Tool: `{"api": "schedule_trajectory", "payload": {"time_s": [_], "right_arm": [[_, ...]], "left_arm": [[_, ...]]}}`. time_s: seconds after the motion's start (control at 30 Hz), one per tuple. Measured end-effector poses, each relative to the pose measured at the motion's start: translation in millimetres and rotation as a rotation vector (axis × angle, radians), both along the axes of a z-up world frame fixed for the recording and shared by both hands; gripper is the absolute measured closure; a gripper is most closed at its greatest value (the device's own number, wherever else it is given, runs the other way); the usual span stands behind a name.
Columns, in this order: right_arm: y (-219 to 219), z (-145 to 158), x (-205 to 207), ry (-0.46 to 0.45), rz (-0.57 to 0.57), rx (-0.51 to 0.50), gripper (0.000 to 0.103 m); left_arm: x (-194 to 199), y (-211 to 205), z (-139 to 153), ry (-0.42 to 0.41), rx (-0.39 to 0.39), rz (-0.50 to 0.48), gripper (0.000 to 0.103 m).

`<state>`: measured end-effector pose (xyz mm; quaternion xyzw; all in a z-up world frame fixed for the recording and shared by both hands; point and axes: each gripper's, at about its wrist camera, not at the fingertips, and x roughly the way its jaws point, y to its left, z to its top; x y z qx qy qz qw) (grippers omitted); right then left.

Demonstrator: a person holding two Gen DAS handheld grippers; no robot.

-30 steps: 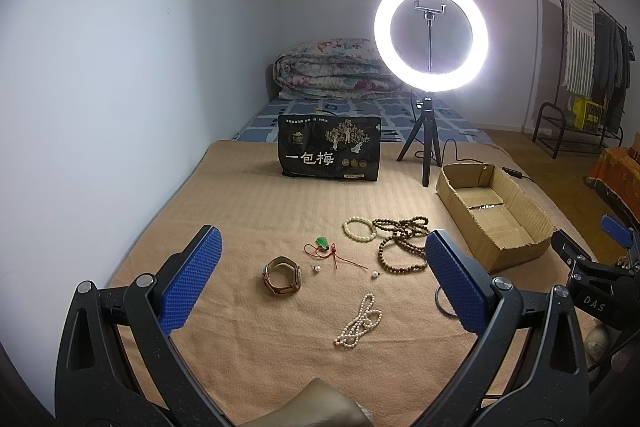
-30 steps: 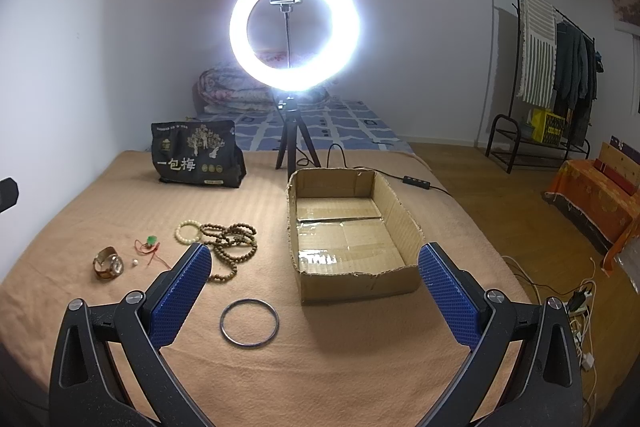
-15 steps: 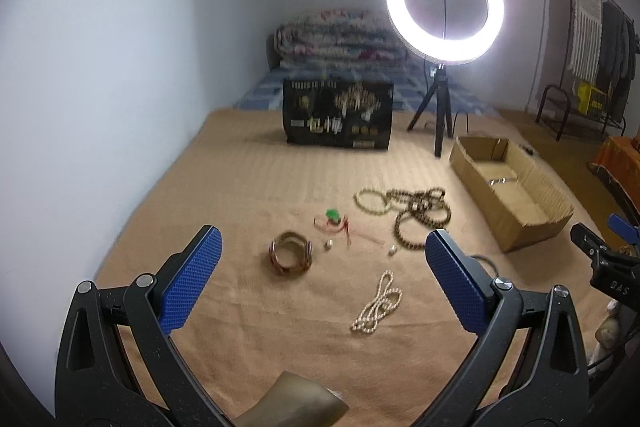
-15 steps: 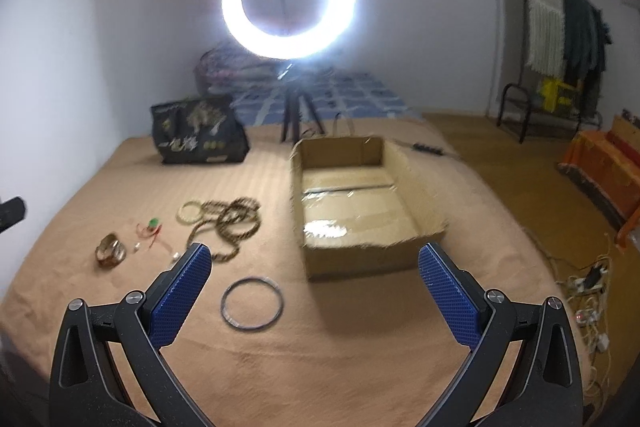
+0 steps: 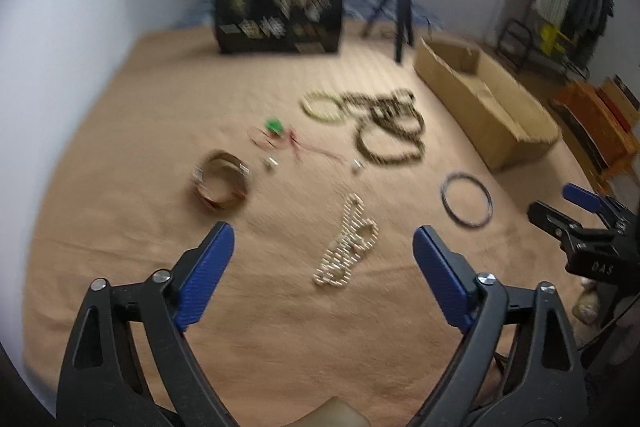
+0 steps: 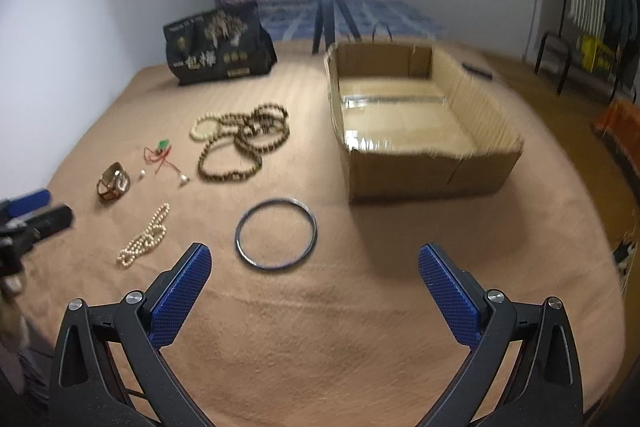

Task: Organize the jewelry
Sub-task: 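Grasp the pearl necklace with the left tool while the right tool grasps the blue bangle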

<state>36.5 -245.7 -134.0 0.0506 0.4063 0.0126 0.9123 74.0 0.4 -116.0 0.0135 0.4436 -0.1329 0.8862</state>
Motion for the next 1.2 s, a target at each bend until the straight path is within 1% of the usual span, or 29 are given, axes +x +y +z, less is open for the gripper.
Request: {"api": "schedule_trajectory", "payload": {"time_s": [0.13, 0.33, 0.37, 0.43, 0.57, 0.63, 0.7, 0.8, 0.97, 1.1, 1.13, 1.2], "right_arm": [[0, -16, 11, 0.066, 0.004, 0.020, 0.000], [22, -32, 20, 0.101, 0.062, -0.050, 0.000], [25, -33, 21, 0.104, 0.068, -0.058, 0.000], [31, -37, 26, 0.107, 0.078, -0.082, 0.000], [37, -43, 32, 0.112, 0.080, -0.108, 0.000], [37, -47, 36, 0.119, 0.074, -0.108, 0.000], [36, -50, 39, 0.128, 0.068, -0.104, 0.000], [35, -54, 43, 0.139, 0.062, -0.102, 0.000], [37, -59, 50, 0.158, 0.056, -0.115, 0.000], [42, -61, 57, 0.155, 0.064, -0.132, 0.000], [43, -62, 59, 0.155, 0.065, -0.134, 0.000], [45, -63, 60, 0.155, 0.066, -0.135, 0.000]], "left_arm": [[8, -10, -18, 0.067, -0.014, -0.032, 0.016], [17, -14, -37, 0.134, -0.022, -0.054, 0.018], [18, -16, -40, 0.138, -0.014, -0.058, 0.020], [20, -18, -46, 0.153, -0.001, -0.068, 0.028], [29, -18, -56, 0.171, 0.011, -0.060, 0.029], [33, -19, -60, 0.183, 0.016, -0.057, 0.034], [37, -20, -65, 0.196, 0.023, -0.057, 0.037], [43, -22, -72, 0.208, 0.027, -0.058, 0.038], [47, -25, -74, 0.198, 0.032, -0.064, 0.040], [49, -26, -75, 0.190, 0.035, -0.067, 0.049], [49, -26, -75, 0.189, 0.034, -0.066, 0.054], [49, -25, -75, 0.188, 0.034, -0.060, 0.061]]}}
